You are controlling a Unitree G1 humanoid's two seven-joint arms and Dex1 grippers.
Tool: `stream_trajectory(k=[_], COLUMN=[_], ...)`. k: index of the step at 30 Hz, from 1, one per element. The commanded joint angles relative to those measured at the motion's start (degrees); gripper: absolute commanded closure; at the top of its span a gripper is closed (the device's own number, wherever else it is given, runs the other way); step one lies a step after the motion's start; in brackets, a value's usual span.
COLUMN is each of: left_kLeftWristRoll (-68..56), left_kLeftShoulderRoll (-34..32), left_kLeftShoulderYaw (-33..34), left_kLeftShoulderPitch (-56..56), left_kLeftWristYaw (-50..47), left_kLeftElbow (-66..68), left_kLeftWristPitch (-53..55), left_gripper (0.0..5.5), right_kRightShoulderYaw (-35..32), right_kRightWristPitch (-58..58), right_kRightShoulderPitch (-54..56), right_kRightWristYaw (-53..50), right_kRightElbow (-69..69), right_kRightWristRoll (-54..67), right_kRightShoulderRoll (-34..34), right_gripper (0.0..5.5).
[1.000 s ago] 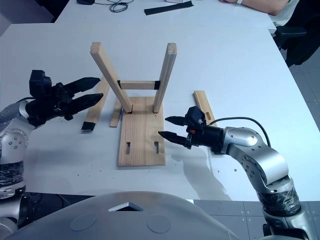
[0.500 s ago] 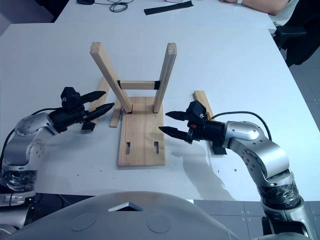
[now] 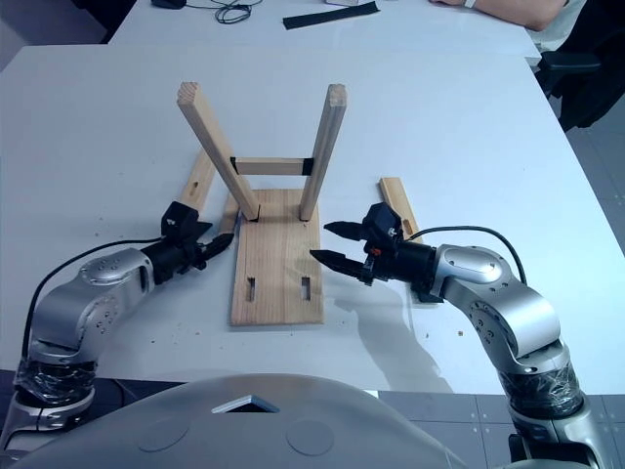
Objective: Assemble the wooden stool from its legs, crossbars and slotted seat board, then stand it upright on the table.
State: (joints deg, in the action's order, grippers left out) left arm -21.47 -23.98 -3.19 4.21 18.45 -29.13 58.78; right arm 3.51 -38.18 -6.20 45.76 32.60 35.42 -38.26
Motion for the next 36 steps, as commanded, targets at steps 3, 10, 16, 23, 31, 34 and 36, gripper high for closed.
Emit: stream_trajectory(k=[3,10,16,23,31,34,36], left_kLeftWristRoll=[0.62,1.68,-1.05,-1.53,-2.41,-3.79,-4.82], left_kLeftShoulderRoll=[1.81,1.35,-0.66,-7.29,-5.08,-3.5,-2.73], left_kLeftShoulderYaw=[0.14,-0.1,-3.61,-3.37,6.99,12.45,15.54], left_kLeftShoulderPitch=[-2.77,-6.01,-8.06,-7.98,-13.65,-18.83,-22.26], left_kLeftWristYaw=[-2.8,-3.6,2.53,8.18,4.3,2.87,2.54], left_kLeftElbow=[1.27,7.56,11.6,16.18,18.7,17.89,17.07], left_kLeftWristPitch=[4.92,8.07,9.02,9.77,7.94,4.84,2.01], left_gripper=[2.59,2.59,3.31,4.1,4.14,4.15,4.17], right_kRightShoulderYaw=[0.28,1.09,2.11,1.98,1.0,-0.49,-1.99], right_kRightWristPitch=[0.35,0.42,0.57,0.61,0.81,0.99,0.99], right_kRightShoulderPitch=[0.34,0.43,0.43,-0.69,-1.37,-1.43,-1.18], right_kRightWristYaw=[-0.24,-1.08,-2.26,-3.77,-4.58,-4.21,-3.75], right_kRightElbow=[0.2,0.37,0.67,1.64,2.0,1.37,0.77], right_kRightWristRoll=[-0.49,-0.94,-1.48,-1.85,-1.57,-1.4,-0.93], right_kRightShoulderRoll=[-0.13,0.62,1.68,2.65,2.72,2.21,1.8], right_gripper=[2.73,2.73,2.73,2.73,2.73,2.73,2.73])
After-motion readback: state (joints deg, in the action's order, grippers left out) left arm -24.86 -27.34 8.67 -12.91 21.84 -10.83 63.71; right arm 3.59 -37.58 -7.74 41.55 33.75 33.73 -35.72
